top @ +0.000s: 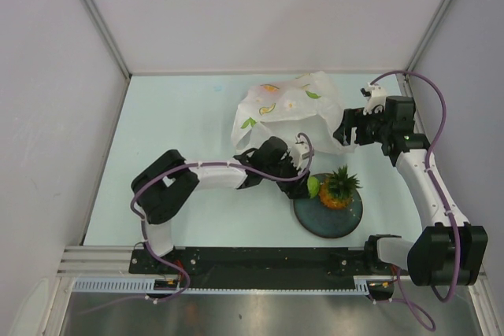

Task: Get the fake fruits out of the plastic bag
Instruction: Place the fake fruit on the plate, then adjust the plastic bag at the center of the board.

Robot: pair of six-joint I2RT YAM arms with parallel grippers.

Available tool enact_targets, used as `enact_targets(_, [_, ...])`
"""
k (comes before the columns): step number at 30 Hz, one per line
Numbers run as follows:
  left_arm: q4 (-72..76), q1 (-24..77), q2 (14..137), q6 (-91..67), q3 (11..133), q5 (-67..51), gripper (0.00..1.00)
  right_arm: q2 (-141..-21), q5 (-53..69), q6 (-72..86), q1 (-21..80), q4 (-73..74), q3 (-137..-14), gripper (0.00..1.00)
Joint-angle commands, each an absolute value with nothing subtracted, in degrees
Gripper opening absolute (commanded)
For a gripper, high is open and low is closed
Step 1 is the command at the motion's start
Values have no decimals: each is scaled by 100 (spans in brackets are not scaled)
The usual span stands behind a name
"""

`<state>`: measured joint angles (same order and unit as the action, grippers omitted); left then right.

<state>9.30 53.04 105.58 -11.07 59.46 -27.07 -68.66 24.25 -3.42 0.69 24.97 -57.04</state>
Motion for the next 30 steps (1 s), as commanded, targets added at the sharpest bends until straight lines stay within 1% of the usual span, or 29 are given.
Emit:
enact_targets(1, [783, 5326, 10749, -1020, 6336, -2504, 79, -6882, 2408, -308, 105, 2338, -5941, 85])
enact_targets(3, [747, 5326, 10749, -941, 6398, -2583, 100, -6882, 2408, -299, 105, 2303, -5941, 85])
enact_targets(13, [353, 5247, 10433, -405, 6530, -3128, 100, -6873, 2426, -325, 97, 2276, -5950, 85])
enact_targets(16, [107, 5229, 10038, -18, 6539, -3313, 100, -6856, 2434, -343, 88, 2303, -5950, 85])
enact_targets(17, [53, 5221, 9915, 365, 6530, -3331, 100, -6847, 2469, -291, 62, 2303, -5950, 86])
enact_targets(20, [-377, 5133, 9537, 1009, 6556, -3314, 100, -6838, 2821, -220, 44, 2207, -5950, 86])
enact_targets(22, [-727, 4949, 9466, 1238, 6731, -3313, 100, -6829, 2839, -158, 44, 2127, -5950, 86])
enact_targets(26, [-984, 4344, 9527, 1099, 7083, -3322, 100, -6724, 2760, -193, 44, 1969, -5941, 87])
enact_targets(28, [-1028, 4141, 9684, 933, 7363, -3130, 100, -6680, 2716, -272, 44, 1925, -5941, 87])
enact_targets(30, [-1150, 3877, 9965, 818, 7758, -2893, 99, -6610, 2716, -229, -167, 1899, -5941, 87])
